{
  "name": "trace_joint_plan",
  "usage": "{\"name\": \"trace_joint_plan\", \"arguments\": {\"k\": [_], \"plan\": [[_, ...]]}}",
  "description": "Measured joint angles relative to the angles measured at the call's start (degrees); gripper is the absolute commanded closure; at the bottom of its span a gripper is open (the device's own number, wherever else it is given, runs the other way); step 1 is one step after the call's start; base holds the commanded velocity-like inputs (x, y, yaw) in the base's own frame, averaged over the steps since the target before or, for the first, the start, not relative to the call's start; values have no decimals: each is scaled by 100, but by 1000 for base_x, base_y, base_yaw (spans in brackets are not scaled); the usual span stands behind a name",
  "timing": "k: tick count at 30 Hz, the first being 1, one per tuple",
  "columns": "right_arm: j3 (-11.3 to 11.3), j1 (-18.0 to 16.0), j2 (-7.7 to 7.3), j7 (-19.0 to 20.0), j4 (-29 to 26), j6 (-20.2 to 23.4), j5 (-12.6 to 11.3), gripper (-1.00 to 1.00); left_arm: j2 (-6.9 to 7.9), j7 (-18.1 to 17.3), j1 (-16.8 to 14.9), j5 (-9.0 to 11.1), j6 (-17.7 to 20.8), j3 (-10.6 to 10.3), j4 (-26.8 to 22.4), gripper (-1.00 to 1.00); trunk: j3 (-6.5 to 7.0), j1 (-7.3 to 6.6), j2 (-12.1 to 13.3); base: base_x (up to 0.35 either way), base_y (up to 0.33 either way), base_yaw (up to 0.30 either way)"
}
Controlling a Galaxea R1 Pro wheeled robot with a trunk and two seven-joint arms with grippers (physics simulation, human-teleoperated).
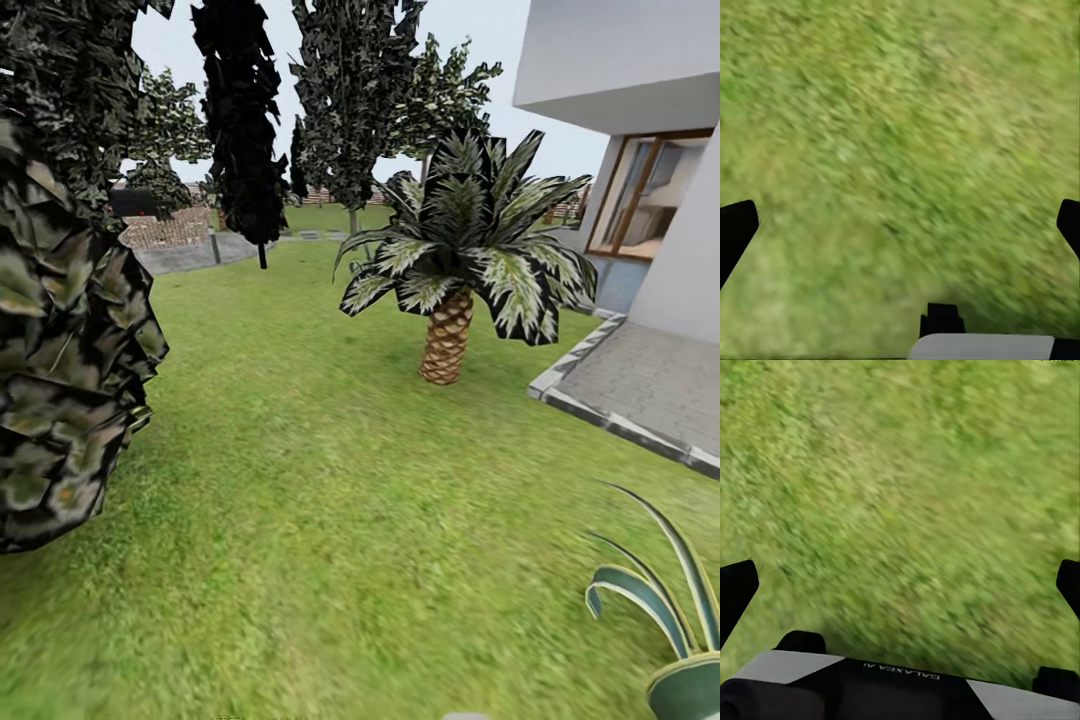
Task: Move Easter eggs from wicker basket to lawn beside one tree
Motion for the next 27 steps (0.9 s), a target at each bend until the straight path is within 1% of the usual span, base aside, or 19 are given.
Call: {"name": "trace_joint_plan", "arguments": {"k": [27], "plan": [[8,0,8,-11,2,0,5,-100,11,-3,2,0,2,6,8,-100,0,0,0,0,0,288]]}}
